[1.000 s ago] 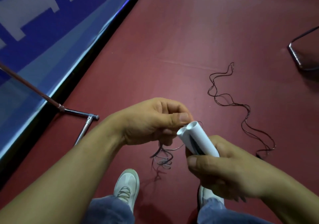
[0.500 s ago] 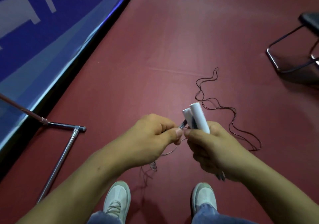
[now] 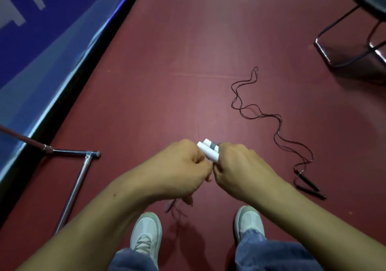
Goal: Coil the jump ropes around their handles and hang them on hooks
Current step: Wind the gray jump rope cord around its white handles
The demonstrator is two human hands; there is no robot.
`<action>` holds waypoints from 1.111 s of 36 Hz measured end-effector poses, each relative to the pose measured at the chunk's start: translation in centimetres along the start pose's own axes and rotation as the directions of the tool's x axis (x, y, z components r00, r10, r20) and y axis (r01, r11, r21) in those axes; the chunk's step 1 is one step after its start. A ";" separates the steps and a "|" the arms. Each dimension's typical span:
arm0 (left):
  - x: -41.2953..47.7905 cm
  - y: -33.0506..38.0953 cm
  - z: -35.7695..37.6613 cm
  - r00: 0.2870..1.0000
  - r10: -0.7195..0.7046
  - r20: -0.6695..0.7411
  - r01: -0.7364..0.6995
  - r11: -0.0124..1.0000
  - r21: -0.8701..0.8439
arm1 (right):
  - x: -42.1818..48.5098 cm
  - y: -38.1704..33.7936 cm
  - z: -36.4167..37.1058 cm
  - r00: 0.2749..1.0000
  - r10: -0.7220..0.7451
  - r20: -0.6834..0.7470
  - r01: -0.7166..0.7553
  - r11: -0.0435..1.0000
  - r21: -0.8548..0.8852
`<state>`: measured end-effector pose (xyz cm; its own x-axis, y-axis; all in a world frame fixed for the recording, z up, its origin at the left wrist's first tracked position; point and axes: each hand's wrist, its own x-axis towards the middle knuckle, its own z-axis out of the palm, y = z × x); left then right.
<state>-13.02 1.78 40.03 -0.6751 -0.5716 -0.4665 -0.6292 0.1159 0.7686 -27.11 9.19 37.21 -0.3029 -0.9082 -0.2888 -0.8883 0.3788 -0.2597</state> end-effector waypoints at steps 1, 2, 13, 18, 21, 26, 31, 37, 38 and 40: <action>-0.1 0.1 0.2 1.000 -0.012 0.026 0.013 0.999 -0.037 | 0.0 0.0 0.1 1.000 -0.015 -0.005 0.015 1.000 -0.010; -0.2 0.3 0.3 0.998 -0.023 0.055 0.027 0.997 -0.078 | -0.1 0.0 0.2 0.999 -0.032 -0.003 0.032 0.999 -0.019; 0.9 0.7 -1.6 0.979 -0.126 0.160 0.147 0.981 -0.125 | -1.4 -0.1 1.4 0.984 -0.157 0.079 0.164 0.982 -0.089; 1.2 -0.1 -3.2 0.980 0.063 0.189 -0.096 0.981 0.171 | -2.5 -0.4 1.5 0.942 -0.271 0.200 0.291 0.953 -0.082; 1.0 -0.3 -3.9 0.952 0.128 0.277 -0.174 0.974 0.145 | -3.0 -0.6 1.4 0.915 -0.326 0.236 0.344 0.938 -0.040; 1.0 -0.5 -4.7 0.937 0.213 0.276 -0.243 0.967 0.077 | -3.2 -0.2 -0.1 0.904 -0.362 0.226 0.369 0.929 0.009; 1.5 -1.0 -3.3 0.927 0.211 0.311 -0.228 0.973 0.019 | -4.5 -0.9 0.1 0.882 -0.424 0.204 0.440 0.897 -0.039; 1.7 -2.6 -2.8 0.908 0.232 0.348 -0.168 0.964 -0.205 | -5.2 -0.4 -0.1 0.865 -0.496 0.074 0.500 0.864 -0.053; 1.7 -2.9 -2.6 0.903 0.239 0.357 -0.159 0.958 -0.240 | -5.2 -0.2 0.1 0.859 -0.509 0.043 0.511 0.857 -0.070; 1.7 -3.3 -2.2 0.898 0.240 0.369 -0.123 0.941 -0.314 | -5.1 0.2 0.4 0.852 -0.524 -0.008 0.521 0.849 -0.089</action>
<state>-11.22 -1.33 37.63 -0.8994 -0.1855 -0.3959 -0.3885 -0.0761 0.9183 -25.62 14.03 38.28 0.2047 -0.9734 -0.1029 -0.9425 -0.1677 -0.2889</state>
